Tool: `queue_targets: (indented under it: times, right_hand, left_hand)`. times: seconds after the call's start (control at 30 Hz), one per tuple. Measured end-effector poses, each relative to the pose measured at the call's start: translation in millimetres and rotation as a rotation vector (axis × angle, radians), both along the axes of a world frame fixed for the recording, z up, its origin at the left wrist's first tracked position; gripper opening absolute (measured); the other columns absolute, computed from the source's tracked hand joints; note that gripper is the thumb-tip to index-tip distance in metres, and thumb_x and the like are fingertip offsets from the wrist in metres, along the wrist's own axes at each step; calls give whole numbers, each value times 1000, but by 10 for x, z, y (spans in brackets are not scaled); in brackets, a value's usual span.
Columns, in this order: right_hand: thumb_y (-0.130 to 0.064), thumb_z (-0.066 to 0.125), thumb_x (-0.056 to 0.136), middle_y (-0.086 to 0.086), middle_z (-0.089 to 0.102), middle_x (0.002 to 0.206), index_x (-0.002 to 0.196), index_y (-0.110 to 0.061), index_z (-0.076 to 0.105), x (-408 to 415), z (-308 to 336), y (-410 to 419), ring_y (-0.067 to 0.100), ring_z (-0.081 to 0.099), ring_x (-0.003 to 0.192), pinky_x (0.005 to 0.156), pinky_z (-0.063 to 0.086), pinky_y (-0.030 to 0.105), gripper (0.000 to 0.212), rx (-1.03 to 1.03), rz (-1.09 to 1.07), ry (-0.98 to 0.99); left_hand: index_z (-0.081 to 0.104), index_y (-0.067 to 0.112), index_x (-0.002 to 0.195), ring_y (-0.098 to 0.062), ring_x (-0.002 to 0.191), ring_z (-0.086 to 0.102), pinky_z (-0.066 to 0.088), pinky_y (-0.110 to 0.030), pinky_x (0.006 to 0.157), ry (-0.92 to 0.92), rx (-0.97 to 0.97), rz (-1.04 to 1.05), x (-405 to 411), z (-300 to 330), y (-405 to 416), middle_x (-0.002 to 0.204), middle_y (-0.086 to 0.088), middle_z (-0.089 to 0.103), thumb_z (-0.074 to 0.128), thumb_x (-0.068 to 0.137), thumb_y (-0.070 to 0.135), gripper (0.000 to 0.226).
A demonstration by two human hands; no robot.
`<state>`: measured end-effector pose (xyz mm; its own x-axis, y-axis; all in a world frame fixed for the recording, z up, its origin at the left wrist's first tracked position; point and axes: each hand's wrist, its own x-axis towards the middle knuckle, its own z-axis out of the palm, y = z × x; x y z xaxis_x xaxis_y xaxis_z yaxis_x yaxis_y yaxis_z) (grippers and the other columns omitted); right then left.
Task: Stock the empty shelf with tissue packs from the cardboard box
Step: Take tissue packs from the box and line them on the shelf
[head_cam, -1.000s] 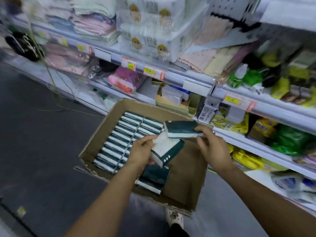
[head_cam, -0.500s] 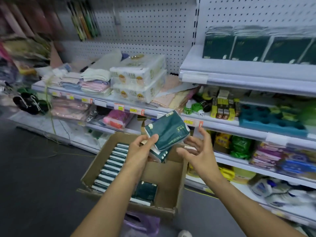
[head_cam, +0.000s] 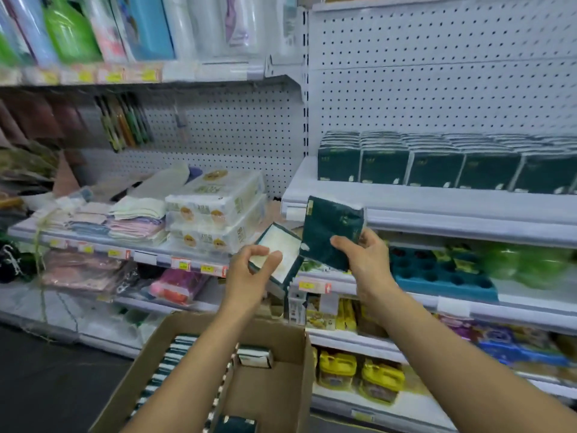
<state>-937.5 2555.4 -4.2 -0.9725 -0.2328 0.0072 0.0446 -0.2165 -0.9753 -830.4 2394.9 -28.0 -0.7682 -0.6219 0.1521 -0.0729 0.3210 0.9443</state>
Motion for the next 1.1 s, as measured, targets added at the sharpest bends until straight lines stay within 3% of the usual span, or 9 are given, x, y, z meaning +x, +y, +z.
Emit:
queue_targets:
  times: [0.03,0.1,0.17,0.23,0.37,0.53,0.73,0.87,1.1]
  right_hand:
    - [-6,71,84,10,70,100,100,-9,61,-147,100,56,21,69,87,71,58,30,19,38,-30,57]
    - [-12,71,85,6,68,95,101,-8,60,-469,298,141,21,68,85,64,56,25,20,166,-100,232]
    - [-21,72,84,1,66,98,104,-16,58,-803,507,185,21,65,89,69,55,30,25,376,-177,454]
    - [-30,70,85,-4,64,109,113,-24,54,-1110,705,190,20,61,95,78,52,40,33,620,-241,625]
    - [-32,67,89,-5,58,125,127,-28,49,-1669,916,131,24,63,95,79,48,37,42,914,-156,777]
    - [-21,73,86,-3,57,132,128,-24,55,-2235,697,-12,20,52,123,102,43,39,46,938,264,850]
    - [-34,75,83,-6,52,134,136,-28,52,-2476,535,-144,16,46,123,95,47,36,59,1031,197,1162]
    - [-32,75,83,-6,50,143,138,-24,52,-2627,498,-326,16,41,135,102,43,36,60,1066,136,1268]
    - [-27,78,81,2,47,147,136,-15,55,-2950,515,-554,21,33,142,116,17,33,61,1117,93,1416]
  left_hand:
    - [58,32,101,0,91,53,48,-19,70,3,-22,-1,-89,35,-47,114,7,56,67,89,42,18]
    - [56,44,96,-12,92,58,52,-33,78,32,-38,-3,-280,134,-99,114,-5,60,70,84,44,18]
    - [55,51,92,-23,91,63,54,-45,83,62,-33,3,-498,254,-113,108,-10,63,67,77,48,20]
    - [56,48,95,-23,94,61,54,-47,85,117,-37,12,-726,384,-122,111,-2,59,69,83,40,19]
    - [57,38,101,-23,93,58,55,-48,84,181,-33,28,-1176,541,-179,115,5,56,68,88,29,20]
    - [58,32,104,-27,88,62,57,-44,72,208,0,72,-1515,575,-268,114,2,58,68,90,24,19]
    - [59,36,100,-25,95,59,56,-49,82,193,-9,90,-1648,542,-472,115,10,57,70,88,25,20]
    - [60,33,101,-28,92,60,57,-46,79,180,4,73,-1744,592,-607,114,5,59,70,88,22,20]
    - [61,30,102,-23,82,58,51,-27,60,170,74,11,-1832,630,-828,106,-1,63,70,89,17,20]
